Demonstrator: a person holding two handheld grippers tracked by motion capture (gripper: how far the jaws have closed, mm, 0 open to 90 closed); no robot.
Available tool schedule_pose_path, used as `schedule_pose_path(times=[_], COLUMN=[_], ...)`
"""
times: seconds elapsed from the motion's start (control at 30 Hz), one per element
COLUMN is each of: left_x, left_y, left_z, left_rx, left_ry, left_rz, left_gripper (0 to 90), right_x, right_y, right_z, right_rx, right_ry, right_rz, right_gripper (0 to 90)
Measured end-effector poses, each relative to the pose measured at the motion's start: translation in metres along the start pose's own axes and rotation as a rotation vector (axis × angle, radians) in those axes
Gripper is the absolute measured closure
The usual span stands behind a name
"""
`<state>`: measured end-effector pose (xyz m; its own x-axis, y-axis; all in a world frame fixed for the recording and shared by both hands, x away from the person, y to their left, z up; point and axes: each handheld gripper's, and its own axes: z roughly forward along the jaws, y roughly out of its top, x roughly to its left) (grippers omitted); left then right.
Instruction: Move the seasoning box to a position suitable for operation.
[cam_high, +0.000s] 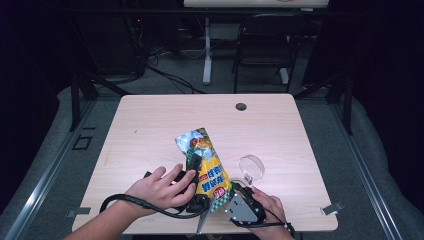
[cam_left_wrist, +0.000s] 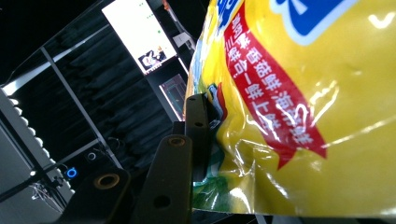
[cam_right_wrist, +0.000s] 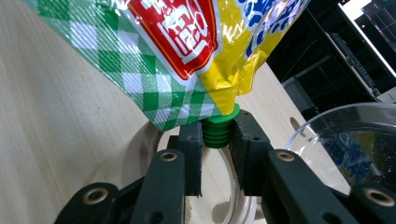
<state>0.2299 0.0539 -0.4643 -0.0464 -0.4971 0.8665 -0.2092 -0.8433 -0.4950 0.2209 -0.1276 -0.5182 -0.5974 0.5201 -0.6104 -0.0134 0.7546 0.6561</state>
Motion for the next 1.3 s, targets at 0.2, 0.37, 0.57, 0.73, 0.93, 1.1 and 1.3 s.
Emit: schedule_pose_path(times=[0.2,0.37,0.57,0.73,0.93,1.1,1.3], left_x=[0.0018,0.0048,0.0062,0.0069,0.0077,0.0084,0.0091], left_y=[0.0012,0.0011,0.0005,-0.0001,-0.0007,-0.0015,-0.0013], left_z=[0.0001,-0.0011,-0.0022,-0.0034,-0.0052,-0.0051,-0.0049], left_rx=[0.000,0.003,0.006,0.006,0.012,0.009,0.009], left_ry=[0.004,0.006,0.005,0.008,0.000,0.009,0.012], left_rz=[0.004,0.008,0.012,0.012,0.016,0.016,0.018], left_gripper=[82.4,82.4,82.3,82.4,82.4,82.4,82.4], right_x=[-0.0012,-0.0021,-0.0022,-0.0022,-0.0012,-0.0013,-0.0017], right_y=[-0.0008,-0.0006,0.0003,0.0012,0.0020,0.0027,0.0028], right_z=[-0.0008,-0.0023,-0.0033,-0.0040,-0.0042,-0.0046,-0.0047], right_rx=[0.000,0.000,-0.003,-0.002,-0.004,-0.001,0.000], right_ry=[-0.008,0.001,0.001,0.006,0.003,0.002,0.003], right_rz=[-0.002,0.000,0.005,0.000,0.000,0.001,0.002], right_gripper=[75.2,75.2,75.2,75.2,75.2,75.2,75.2])
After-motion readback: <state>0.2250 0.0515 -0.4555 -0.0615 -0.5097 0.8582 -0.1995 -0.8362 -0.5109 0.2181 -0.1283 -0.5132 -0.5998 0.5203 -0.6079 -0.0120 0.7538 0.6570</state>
